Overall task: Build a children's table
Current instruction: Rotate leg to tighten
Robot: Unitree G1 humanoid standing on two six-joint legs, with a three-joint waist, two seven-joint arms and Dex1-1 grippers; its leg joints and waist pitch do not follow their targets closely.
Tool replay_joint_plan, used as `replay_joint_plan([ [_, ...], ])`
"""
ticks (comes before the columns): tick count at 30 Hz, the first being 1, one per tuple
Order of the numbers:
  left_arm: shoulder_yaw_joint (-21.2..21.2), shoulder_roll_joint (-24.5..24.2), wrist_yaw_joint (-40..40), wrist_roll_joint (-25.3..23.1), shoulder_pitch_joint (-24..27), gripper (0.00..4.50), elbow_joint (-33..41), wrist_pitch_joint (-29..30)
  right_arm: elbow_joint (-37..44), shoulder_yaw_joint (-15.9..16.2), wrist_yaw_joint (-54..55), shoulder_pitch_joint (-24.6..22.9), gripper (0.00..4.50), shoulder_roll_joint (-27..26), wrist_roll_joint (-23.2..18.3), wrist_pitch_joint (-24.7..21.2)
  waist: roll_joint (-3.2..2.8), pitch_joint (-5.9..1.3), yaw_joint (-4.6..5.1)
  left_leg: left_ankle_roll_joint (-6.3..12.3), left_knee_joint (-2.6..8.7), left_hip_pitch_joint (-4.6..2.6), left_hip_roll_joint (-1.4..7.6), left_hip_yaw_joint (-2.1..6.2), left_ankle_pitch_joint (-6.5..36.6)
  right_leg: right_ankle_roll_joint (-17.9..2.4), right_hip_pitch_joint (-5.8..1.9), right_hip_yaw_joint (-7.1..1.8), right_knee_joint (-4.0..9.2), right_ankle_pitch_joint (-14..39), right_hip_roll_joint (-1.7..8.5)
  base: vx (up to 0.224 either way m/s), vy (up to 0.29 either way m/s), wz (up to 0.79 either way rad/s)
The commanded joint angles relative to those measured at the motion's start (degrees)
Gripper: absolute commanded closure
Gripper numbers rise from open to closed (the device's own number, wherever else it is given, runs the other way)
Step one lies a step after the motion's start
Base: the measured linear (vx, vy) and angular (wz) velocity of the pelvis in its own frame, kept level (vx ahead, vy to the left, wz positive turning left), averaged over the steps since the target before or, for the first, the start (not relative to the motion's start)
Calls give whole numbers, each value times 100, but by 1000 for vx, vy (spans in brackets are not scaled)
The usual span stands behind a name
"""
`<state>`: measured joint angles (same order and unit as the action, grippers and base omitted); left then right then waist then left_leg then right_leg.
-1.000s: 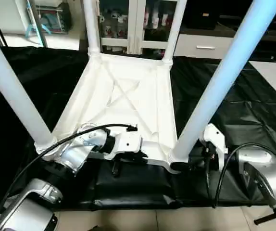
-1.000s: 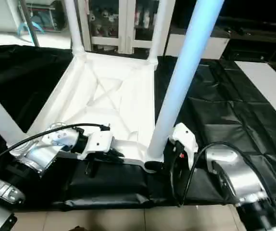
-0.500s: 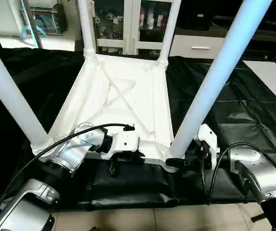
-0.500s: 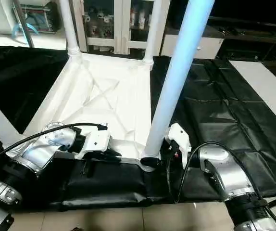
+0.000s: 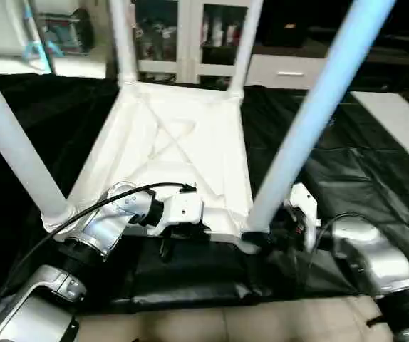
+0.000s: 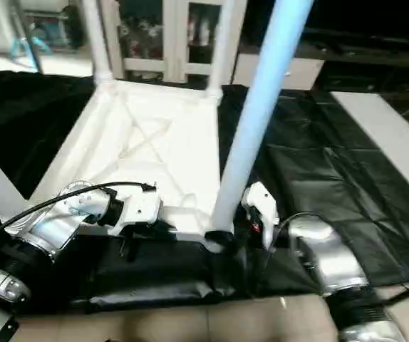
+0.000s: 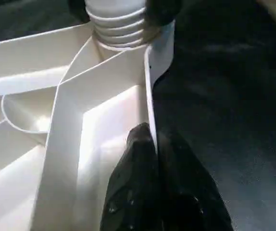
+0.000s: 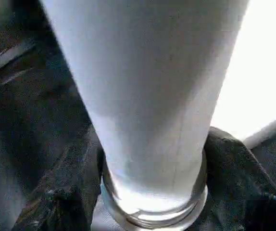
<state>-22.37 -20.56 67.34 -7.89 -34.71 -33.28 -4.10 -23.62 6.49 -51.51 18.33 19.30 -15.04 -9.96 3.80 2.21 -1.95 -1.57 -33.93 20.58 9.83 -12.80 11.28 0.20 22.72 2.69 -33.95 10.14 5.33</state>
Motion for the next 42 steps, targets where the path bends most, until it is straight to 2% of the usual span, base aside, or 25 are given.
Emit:
replay_joint_plan([
  [1, -437, 550, -151, -96, 122, 450, -219, 208, -506, -583, 1737, 302, 185, -273, 190, -203, -46, -220, 98, -532, 557, -56, 383, 403, 2686, -740, -100, -168, 517, 3082, 406, -54, 15, -19],
  [2, -379, 737, -437, -118, 35, 450, -366, 334, -602, -710, 2192, 322, 185, -488, 173, -233, -82, -213, 102, -558, 558, -76, 381, 428, 2793, -683, -89, -156, 534, 3217, 414, -62, 26, -21],
  [5, -255, 1151, -1314, -271, -243, 450, -784, 619, -759, -838, 3076, 375, 185, -939, 291, -79, -105, -211, 201, -579, 553, -115, 372, 466, 3111, -615, -53, -112, 619, 3312, 415, -18, 9, -5],
  [6, -229, 1241, -1568, -331, -324, 450, -900, 666, -790, -849, 3270, 394, 185, -1039, 338, -10, -85, -201, 212, -527, 544, -130, 349, 484, 3193, -575, -49, -71, 672, 3367, 409, -68, 32, -10],
  [8, -35, 1573, -2550, -455, -607, 450, -1327, 895, -942, -947, 4041, 497, 185, -1435, 480, 267, -123, -169, 213, -422, 485, -255, 316, 447, 3387, -518, 85, -50, 786, 3604, 402, 0, 0, 0],
  [9, 38, 1683, -2920, -484, -710, 450, -1481, 927, -991, -927, 4231, 531, 185, -1571, 535, 371, -120, -170, 221, -409, 473, -275, 308, 452, 3436, -504, 90, -24, 799, 3638, 389, 0, 0, 0],
  [11, 103, 1798, -3272, -550, -827, 450, -1661, 931, -1060, -878, 4396, 577, 186, -1735, 611, 511, -121, -172, 234, -359, 499, -256, 318, 476, 3427, -483, 28, 28, 807, 3506, 388, 0, 0, 0],
  [13, 140, 1895, -3672, -708, -969, 450, -1900, 833, -1159, -781, 4545, 654, 186, -1940, 702, 738, -148, -181, 220, -298, 553, -178, 335, 460, 3213, -607, -24, -30, 757, 2971, 397, 0, 0, 0],
  [15, 134, 1917, -3700, -772, -1014, 450, -1992, 780, -1161, -794, 4402, 683, 186, -2050, 621, 808, -162, -184, 199, -246, 567, -178, 335, 442, 3140, -682, -21, -56, 742, 2789, 405, 0, 0, 0],
  [16, 134, 1914, -3680, -781, -1015, 450, -2005, 760, -1130, -808, 4315, 682, 186, -2079, 577, 842, -162, -189, 199, -219, 582, -144, 340, 434, 3028, -736, -45, -73, 719, 2605, 407, 0, 0, 0],
  [19, -13, 1733, -3383, -828, -937, 450, -1965, 456, -788, -815, 3831, 577, 186, -2004, 392, 1009, -164, -182, 185, -189, 608, -108, 355, 423, 2877, -828, -64, -104, 679, 2381, 415, 0, 0, 0],
  [20, -28, 1682, -3296, -823, -899, 450, -1938, 404, -702, -796, 3799, 531, 130, -1920, 460, 1093, -164, -184, 162, -154, 601, -124, 355, 406, 2850, -835, -60, -116, 690, 2380, 422, 0, 0, 0],
  [22, -53, 1600, -3153, -818, -841, 450, -1873, 341, -616, -732, 3815, 477, 114, -1761, 635, 1240, -145, -192, 138, -88, 588, -113, 354, 383, 2642, -891, -77, -133, 680, 2303, 444, 0, 0, 0],
  [24, -88, 1389, -2581, -755, -657, 450, -1683, 80, -394, -782, 3704, 385, 94, -1435, 678, 1212, -135, -194, 117, 7, 599, -49, 361, 391, 2381, -854, -137, -133, 669, 2311, 470, 0, 0, 0],
  [25, -96, 1349, -2450, -741, -622, 450, -1645, 23, -342, -801, 3654, 370, 94, -1376, 662, 1189, -122, -193, 153, 67, 618, 33, 363, 410, 2163, -808, -202, -126, 642, 2305, 470, 0, 0, 0],
  [26, -155, 1237, -2129, -710, -526, 450, -1500, 2, -178, -829, 3487, 329, 74, -1238, 601, 1112, -129, -196, 141, 84, 609, 10, 372, 399, 2093, -808, -171, -131, 645, 2315, 467, 0, 0, 0],
  [28, -231, 1123, -1835, -676, -445, 450, -1375, -161, -53, -850, 3265, 303, 74, -1107, 503, 1006, -119, -190, 122, 84, 578, -70, 371, 358, 2103, -876, -91, -155, 656, 2296, 448, 0, 0, 0],
  [29, -368, 883, -1287, -572, -275, 450, -1123, -294, 122, -799, 2748, 251, 47, -764, 449, 915, -122, -187, 93, 119, 565, -61, 374, 360, 2137, -911, -108, -167, 644, 2320, 458, 0, 0, 0],
  [31, -549, 592, -650, -443, -90, 450, -868, -579, 278, -667, 2062, 175, 38, -330, 446, 877, -145, -189, 48, 153, 562, -73, 398, 347, 2113, -937, -104, -178, 615, 2241, 446, 0, 0, 0],
  [35, -608, 404, -249, -323, 53, 450, -645, -599, 498, -494, 1284, 58, 6, 54, 280, 701, -153, -213, -51, 147, 537, -135, 423, 266, 1774, -1215, -72, -198, 509, 1438, 388, 13, -5, 3],
  [36, -603, 308, 34, -223, 161, 450, -441, -540, 741, -346, 599, -78, 6, 336, 37, 417, -146, -211, -58, 171, 528, -143, 413, 243, 1759, -1254, -70, -205, 503, 1369, 378, 64, -10, 15],
  [37, -611, 261, 174, -178, 212, 450, -339, -514, 878, -265, 224, -157, 6, 479, -109, 247, -136, -209, -94, 225, 513, -133, 424, 237, 1683, -1294, -91, -222, 473, 1295, 381, 64, -10, 15],
  [39, -638, 219, 316, -144, 240, 450, -267, -474, 975, -154, -150, -232, 6, 628, -195, 174, -114, -250, -95, 340, 482, -92, 410, 213, 1329, -1408, -129, -233, 386, 839, 372, 64, -6, 5],
  [40, -703, 147, 543, -114, 265, 450, -165, -473, 965, -16, -571, -260, 6, 792, -234, 151, -106, -280, -137, 444, 456, -87, 407, 207, 973, -1472, -160, -222, 331, 467, 379, 59, -7, 2],
  [42, -758, 93, 756, -50, 281, 450, -73, -470, 875, 85, -846, -209, 6, 854, -235, 143, -89, -276, -161, 615, 429, -64, 397, 197, 686, -1585, -177, -216, 285, 156, 383, 0, 0, 0],
])
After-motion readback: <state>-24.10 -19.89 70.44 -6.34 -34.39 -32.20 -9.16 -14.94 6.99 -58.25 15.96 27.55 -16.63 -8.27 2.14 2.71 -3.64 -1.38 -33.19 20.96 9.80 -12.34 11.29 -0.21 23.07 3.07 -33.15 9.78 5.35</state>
